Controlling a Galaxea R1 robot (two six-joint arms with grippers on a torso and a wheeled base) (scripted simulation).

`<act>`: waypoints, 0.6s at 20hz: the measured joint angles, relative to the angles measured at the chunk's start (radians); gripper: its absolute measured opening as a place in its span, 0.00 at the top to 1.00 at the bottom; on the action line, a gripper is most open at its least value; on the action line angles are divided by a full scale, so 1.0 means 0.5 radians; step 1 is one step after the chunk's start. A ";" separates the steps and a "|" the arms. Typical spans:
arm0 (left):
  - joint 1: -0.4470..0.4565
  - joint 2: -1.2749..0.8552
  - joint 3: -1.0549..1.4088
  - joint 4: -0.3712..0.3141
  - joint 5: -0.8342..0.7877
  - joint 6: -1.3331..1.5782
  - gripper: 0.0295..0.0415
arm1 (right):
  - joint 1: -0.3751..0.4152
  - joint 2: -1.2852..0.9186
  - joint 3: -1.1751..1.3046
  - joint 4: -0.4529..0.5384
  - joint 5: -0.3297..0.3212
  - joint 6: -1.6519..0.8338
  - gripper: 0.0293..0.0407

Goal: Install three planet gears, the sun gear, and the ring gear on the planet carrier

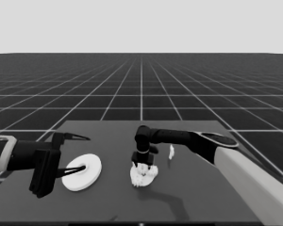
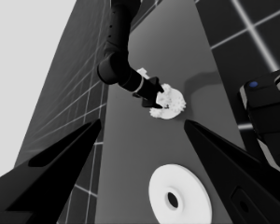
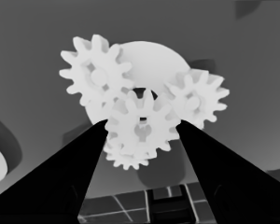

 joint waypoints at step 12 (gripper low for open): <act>0.000 0.000 0.000 0.000 0.000 0.000 0.25 | -0.005 -0.001 -0.001 0.000 0.000 0.251 0.86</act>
